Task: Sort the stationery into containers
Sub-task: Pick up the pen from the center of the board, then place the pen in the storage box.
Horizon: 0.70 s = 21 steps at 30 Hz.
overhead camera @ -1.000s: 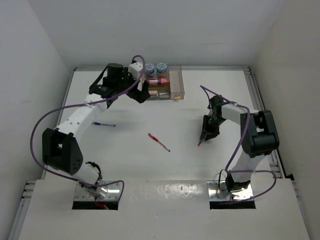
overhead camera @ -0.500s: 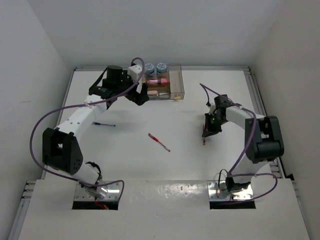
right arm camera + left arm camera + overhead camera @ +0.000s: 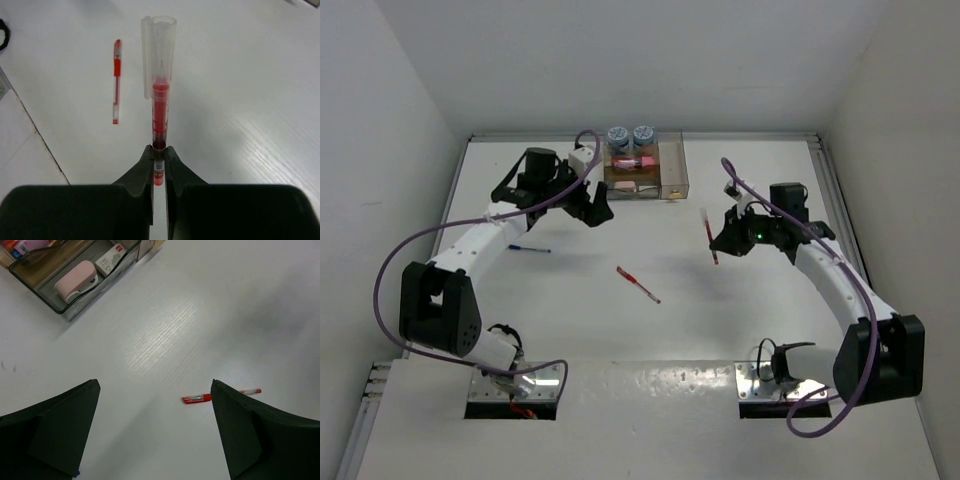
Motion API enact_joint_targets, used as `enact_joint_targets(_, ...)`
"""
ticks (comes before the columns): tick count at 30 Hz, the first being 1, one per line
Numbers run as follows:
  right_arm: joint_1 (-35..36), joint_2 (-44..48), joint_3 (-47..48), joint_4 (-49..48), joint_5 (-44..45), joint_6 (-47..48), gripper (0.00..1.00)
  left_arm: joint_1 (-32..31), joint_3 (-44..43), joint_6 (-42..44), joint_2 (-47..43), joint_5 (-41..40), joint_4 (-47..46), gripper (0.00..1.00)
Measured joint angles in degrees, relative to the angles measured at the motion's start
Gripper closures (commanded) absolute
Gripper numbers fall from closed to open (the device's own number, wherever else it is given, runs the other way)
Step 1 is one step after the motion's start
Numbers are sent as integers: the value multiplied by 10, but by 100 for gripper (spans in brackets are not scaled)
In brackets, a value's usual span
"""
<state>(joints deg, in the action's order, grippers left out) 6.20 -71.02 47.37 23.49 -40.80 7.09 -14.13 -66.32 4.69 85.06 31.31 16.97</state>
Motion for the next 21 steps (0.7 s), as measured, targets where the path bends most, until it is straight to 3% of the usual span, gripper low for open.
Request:
enact_joint_targets(15,29,-29,43,-47,3,-15,100,3,10,-9,-8,16,-15,0)
enact_joint_targets(21,54,-213,265,-22,59,-118,100,4,9,-9,-5,21,-15,0)
